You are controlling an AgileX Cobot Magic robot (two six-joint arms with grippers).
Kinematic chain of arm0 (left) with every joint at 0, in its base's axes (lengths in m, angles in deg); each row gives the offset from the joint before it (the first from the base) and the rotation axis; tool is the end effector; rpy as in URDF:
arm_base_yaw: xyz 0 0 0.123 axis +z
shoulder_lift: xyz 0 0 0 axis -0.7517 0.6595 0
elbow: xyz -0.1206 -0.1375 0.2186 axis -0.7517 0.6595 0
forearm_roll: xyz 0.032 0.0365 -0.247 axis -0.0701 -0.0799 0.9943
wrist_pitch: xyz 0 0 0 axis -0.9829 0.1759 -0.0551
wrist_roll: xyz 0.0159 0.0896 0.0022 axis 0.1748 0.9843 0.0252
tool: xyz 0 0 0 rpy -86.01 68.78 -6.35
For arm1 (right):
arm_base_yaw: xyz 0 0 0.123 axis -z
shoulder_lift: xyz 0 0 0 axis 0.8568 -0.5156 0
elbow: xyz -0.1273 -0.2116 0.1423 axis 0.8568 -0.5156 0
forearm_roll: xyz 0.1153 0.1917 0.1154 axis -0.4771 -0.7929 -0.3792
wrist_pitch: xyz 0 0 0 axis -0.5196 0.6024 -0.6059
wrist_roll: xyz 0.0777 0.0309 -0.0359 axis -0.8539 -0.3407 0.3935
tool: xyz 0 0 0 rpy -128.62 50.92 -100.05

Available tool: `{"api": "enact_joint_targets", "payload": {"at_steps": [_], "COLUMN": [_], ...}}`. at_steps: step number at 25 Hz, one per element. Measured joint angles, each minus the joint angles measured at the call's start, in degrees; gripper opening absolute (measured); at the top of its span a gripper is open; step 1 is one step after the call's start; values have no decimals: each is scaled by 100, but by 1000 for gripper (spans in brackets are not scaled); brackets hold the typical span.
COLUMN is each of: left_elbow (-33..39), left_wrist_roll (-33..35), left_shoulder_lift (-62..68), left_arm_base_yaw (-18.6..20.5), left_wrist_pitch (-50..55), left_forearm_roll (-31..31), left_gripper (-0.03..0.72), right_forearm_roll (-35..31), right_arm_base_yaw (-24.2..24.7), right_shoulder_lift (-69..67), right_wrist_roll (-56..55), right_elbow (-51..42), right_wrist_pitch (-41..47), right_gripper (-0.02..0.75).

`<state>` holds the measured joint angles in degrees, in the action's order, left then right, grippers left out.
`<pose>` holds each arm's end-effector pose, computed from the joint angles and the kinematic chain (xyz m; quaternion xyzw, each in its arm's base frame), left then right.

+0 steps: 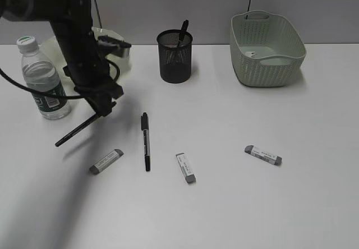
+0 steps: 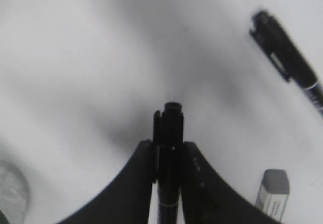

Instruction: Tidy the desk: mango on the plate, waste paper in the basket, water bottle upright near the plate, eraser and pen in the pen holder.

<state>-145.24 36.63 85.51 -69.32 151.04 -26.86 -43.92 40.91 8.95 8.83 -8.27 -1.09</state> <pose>0.4125 -0.1617 0.1491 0.3201 0.9467 -0.0350 0.0083 0.0287 0.0136 0.2922 -0.1362 0.8723 0.0995 0.4590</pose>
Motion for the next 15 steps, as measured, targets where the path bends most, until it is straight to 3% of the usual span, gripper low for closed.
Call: {"api": "enact_joint_targets", "payload": {"at_steps": [9, 15], "left_elbow": [-1512, -2019], "left_wrist_roll": [-16, -16], "left_shoulder_lift": [-415, -421], "left_arm_base_yaw": [0, 0], "left_wrist_pitch": [-531, -2279], "left_forearm_roll": [1093, 2142], "left_gripper": [126, 126], "right_forearm_roll": [0, 0], "right_arm_base_yaw": [0, 0], "right_shoulder_lift": [0, 0], "right_wrist_roll": [0, 0], "right_elbow": [0, 0], "right_wrist_pitch": [-18, -31], "right_gripper": [425, 425]}}
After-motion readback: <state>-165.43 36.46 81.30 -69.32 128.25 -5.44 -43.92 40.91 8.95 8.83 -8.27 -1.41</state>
